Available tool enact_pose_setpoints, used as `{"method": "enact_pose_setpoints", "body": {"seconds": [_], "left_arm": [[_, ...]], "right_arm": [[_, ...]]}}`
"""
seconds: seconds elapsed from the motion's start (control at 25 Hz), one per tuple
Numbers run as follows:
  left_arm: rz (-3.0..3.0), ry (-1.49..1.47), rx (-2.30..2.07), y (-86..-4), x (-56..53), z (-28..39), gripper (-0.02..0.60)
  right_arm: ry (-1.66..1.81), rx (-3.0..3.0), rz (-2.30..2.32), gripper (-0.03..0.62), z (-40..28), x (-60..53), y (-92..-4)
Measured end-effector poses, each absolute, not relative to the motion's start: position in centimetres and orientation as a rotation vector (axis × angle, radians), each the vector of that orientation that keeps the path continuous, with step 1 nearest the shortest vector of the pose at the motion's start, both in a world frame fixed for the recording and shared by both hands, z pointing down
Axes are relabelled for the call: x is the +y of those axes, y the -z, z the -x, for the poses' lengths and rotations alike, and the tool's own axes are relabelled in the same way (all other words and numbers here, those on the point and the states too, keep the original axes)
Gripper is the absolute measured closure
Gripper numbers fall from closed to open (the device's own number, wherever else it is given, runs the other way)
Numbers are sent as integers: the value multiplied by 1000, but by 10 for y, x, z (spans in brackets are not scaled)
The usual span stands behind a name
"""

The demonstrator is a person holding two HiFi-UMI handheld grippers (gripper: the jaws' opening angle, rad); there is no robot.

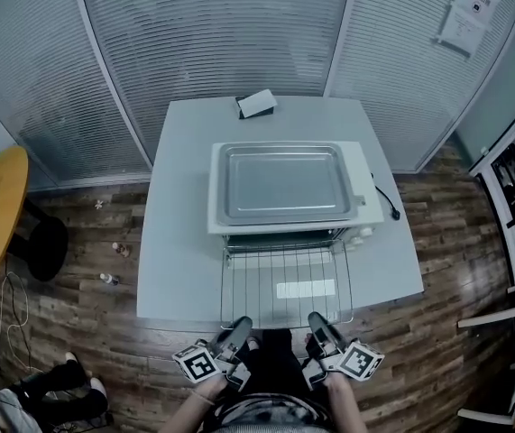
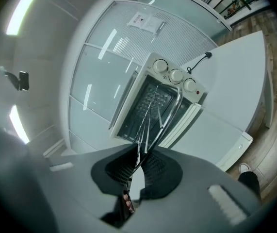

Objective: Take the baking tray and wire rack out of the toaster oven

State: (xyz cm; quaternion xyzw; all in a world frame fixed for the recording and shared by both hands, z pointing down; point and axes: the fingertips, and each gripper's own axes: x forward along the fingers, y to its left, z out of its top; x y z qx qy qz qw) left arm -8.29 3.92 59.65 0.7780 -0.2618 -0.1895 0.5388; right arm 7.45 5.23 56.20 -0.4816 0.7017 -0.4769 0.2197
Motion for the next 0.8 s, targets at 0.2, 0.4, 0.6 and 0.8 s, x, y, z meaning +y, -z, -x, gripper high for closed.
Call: {"method": "enact_pose_setpoints", "body": {"seconds": [0.2, 0.4, 0.6, 0.8], "left_arm": [[-2026, 509, -585, -562, 46, 90, 534], [-2144, 541, -571, -532, 49, 97, 532], [-2145, 529, -598, -515, 32, 97, 532], [-2139, 484, -626, -504, 11, 86, 526]], "right_arm": [[1219, 1991, 1320, 579, -75, 64, -539], [1126, 2019, 1238, 580, -68, 65, -509], [1118, 2013, 1212, 580, -68, 48, -497], [1148, 2004, 1207, 576, -78, 27, -490]]}}
